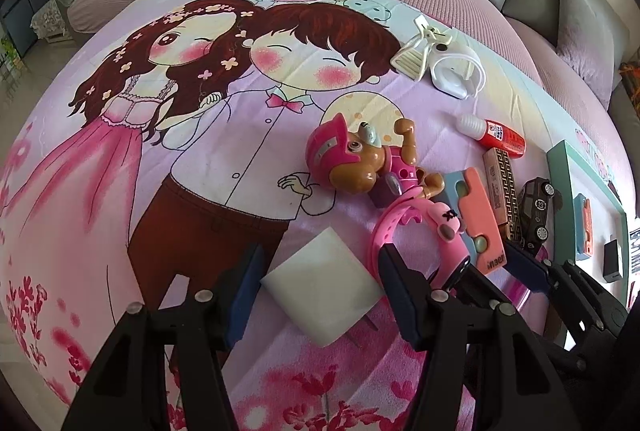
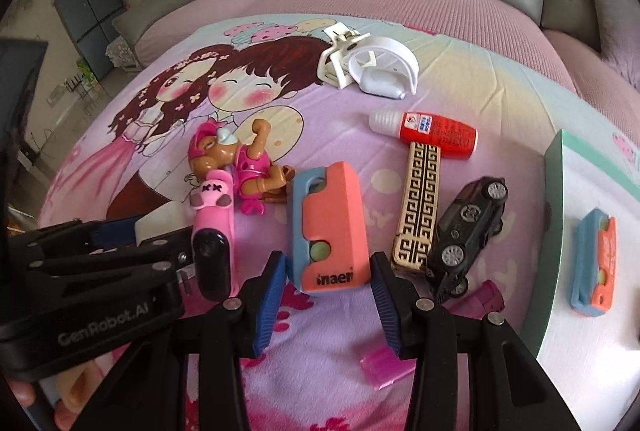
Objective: Organize rigid objects
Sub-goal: 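Close left tool on white charger while right tool grasps pink-blue toy knife, then lift and carry white charger in left tool while right tool carries toy knife to box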
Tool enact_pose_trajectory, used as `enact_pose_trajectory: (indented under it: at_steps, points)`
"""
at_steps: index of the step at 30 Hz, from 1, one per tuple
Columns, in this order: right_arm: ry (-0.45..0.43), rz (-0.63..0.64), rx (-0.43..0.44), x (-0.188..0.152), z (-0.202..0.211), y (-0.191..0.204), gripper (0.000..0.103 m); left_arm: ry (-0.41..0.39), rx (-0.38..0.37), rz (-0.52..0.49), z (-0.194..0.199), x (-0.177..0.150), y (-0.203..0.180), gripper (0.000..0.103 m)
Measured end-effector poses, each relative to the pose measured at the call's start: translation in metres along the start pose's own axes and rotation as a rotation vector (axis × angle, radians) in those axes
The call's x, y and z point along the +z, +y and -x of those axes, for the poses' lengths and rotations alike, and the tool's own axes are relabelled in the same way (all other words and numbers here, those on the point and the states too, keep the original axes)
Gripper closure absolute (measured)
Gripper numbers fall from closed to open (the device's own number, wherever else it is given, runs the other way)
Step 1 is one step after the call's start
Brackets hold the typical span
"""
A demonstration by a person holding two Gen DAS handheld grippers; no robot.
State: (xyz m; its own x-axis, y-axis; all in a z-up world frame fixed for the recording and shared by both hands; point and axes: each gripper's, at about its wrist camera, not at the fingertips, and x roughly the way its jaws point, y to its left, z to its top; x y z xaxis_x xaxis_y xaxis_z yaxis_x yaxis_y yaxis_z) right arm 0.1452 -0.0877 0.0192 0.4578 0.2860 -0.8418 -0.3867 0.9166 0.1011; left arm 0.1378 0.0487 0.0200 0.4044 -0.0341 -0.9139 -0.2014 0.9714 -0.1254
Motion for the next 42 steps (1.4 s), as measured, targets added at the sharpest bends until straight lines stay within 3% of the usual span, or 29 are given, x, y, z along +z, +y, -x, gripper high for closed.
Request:
enact_pose_trajectory:
  at_steps: [6, 13, 19, 28, 42]
  points:
    - [-0.029, 0.038, -0.046, 0.001, -0.007, 0.006, 0.055, 0.011, -0.001, 0.0, 0.0, -0.003, 0.004, 0.042]
    - [-0.033, 0.027, -0.04, 0.0, -0.007, 0.005, 0.057, 0.005, -0.002, -0.01, 0.001, -0.005, 0.006, 0.042]
    - [-0.027, -0.015, -0.011, -0.003, -0.001, -0.003, 0.057, -0.016, -0.012, -0.014, 0.006, -0.004, 0.003, 0.049]
    - [-0.052, -0.053, 0.03, -0.004, 0.015, -0.01, 0.058, -0.076, -0.029, -0.011, 0.024, 0.003, -0.002, 0.055]
    - [-0.132, -0.098, 0.045, -0.001, 0.046, -0.023, 0.058, -0.165, -0.048, -0.041, 0.05, 0.008, -0.014, 0.056]
